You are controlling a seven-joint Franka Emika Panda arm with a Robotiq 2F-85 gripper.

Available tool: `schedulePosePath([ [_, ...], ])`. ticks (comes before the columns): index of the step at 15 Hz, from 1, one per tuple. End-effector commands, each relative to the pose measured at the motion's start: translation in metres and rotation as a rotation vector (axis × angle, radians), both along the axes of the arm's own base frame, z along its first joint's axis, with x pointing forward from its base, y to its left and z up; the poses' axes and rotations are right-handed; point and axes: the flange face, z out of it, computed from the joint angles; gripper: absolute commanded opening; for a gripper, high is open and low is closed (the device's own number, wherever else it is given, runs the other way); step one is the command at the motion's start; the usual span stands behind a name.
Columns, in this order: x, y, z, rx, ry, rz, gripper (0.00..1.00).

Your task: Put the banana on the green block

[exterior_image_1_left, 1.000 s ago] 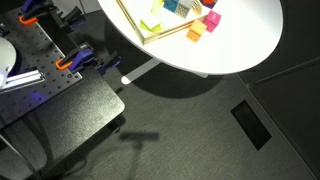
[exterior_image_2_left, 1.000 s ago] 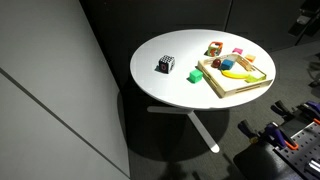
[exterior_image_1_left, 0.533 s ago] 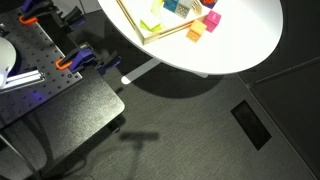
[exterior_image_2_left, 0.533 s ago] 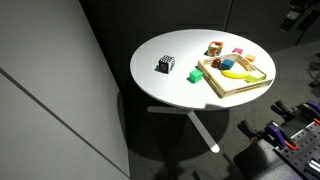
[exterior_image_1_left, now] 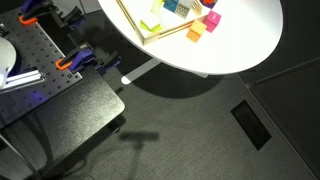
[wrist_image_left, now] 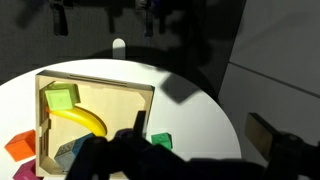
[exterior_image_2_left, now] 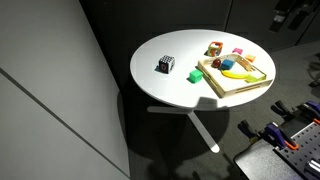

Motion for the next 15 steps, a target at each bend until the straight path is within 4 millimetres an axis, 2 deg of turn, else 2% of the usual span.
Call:
schedulePosePath([
  [1,0.024,-0.005,-0.003,-0.058,0.057,0.023,1.0],
  [11,0.063,-0.031,-0.028,-0.157,0.112,0.044,1.0],
  [13,0.065,-0.034,-0.028,-0.159,0.115,0.043,1.0],
  [14,0.057,-0.028,-0.035,-0.15,0.117,0.031,1.0],
  [15,0.058,-0.029,-0.036,-0.15,0.119,0.03,1.0],
])
